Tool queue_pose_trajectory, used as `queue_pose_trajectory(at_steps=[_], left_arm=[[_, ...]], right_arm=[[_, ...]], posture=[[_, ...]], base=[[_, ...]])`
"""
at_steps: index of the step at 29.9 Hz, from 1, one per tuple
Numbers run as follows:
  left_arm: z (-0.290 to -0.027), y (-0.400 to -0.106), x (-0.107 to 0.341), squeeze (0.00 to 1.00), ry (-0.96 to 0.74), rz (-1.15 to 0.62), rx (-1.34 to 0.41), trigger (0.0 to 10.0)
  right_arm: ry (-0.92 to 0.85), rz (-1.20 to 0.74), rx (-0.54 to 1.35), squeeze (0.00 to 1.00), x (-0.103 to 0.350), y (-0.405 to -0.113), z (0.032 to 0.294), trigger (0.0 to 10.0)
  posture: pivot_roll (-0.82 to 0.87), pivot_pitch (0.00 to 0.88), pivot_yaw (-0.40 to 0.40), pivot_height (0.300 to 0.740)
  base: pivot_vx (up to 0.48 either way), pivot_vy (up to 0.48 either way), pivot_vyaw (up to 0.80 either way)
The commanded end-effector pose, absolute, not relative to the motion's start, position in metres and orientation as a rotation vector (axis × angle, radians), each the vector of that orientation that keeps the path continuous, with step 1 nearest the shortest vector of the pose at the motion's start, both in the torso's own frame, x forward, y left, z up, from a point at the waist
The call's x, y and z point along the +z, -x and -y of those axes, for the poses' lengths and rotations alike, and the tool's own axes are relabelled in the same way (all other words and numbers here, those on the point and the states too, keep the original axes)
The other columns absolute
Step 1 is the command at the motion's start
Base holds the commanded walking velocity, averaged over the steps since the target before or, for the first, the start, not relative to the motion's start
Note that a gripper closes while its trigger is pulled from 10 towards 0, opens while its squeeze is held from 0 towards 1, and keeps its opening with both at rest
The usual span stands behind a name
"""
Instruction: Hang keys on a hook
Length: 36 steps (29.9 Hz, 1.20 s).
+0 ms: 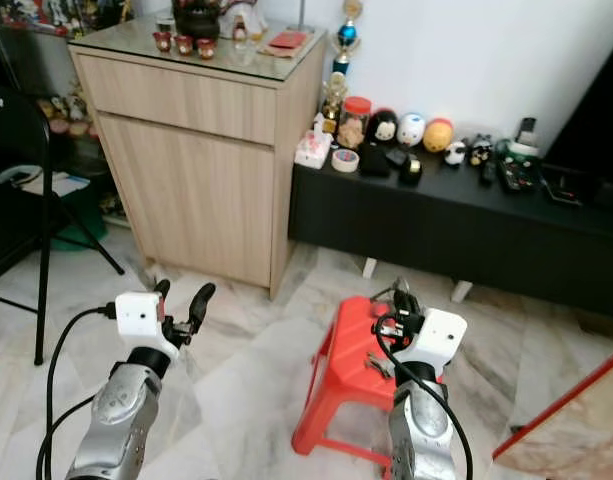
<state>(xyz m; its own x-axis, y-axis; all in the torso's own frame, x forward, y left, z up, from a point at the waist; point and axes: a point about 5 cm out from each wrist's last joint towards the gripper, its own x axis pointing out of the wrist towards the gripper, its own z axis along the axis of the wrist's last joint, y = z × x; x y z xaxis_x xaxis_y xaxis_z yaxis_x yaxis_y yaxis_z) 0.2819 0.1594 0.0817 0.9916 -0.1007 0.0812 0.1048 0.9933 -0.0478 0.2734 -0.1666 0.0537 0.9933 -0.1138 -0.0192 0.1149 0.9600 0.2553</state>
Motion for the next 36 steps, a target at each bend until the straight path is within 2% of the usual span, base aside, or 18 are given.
queue_pose_trajectory(at_steps=[1, 19, 36], left_arm=[[-0.1543, -0.2824, 0.0823, 0.0, 0.052, 0.08, -0.119, 10.0], [-0.1515, -0.2814, 0.0827, 0.0, 0.037, 0.085, -0.137, 10.0], [-0.1522, -0.2797, 0.0818, 0.0, 0.026, 0.087, -0.146, 10.0]], right_arm=[[-0.272, 0.003, -0.137, 0.0, 0.0543, -0.2721, 0.169, 10.0], [-0.265, 0.0, -0.149, 0.0, 0.0535, -0.2725, 0.1706, 10.0], [-0.26, -0.003, -0.136, 0.0, 0.0515, -0.2707, 0.1667, 10.0]], posture=[[0.05, 0.005, -0.112, 0.74], [0.05, 0.0, -0.113, 0.74], [0.05, 0.0, -0.108, 0.74]], base=[[0.0, 0.0, 0.0], [0.0, 0.0, 0.0], [0.0, -0.442, 0.0]])
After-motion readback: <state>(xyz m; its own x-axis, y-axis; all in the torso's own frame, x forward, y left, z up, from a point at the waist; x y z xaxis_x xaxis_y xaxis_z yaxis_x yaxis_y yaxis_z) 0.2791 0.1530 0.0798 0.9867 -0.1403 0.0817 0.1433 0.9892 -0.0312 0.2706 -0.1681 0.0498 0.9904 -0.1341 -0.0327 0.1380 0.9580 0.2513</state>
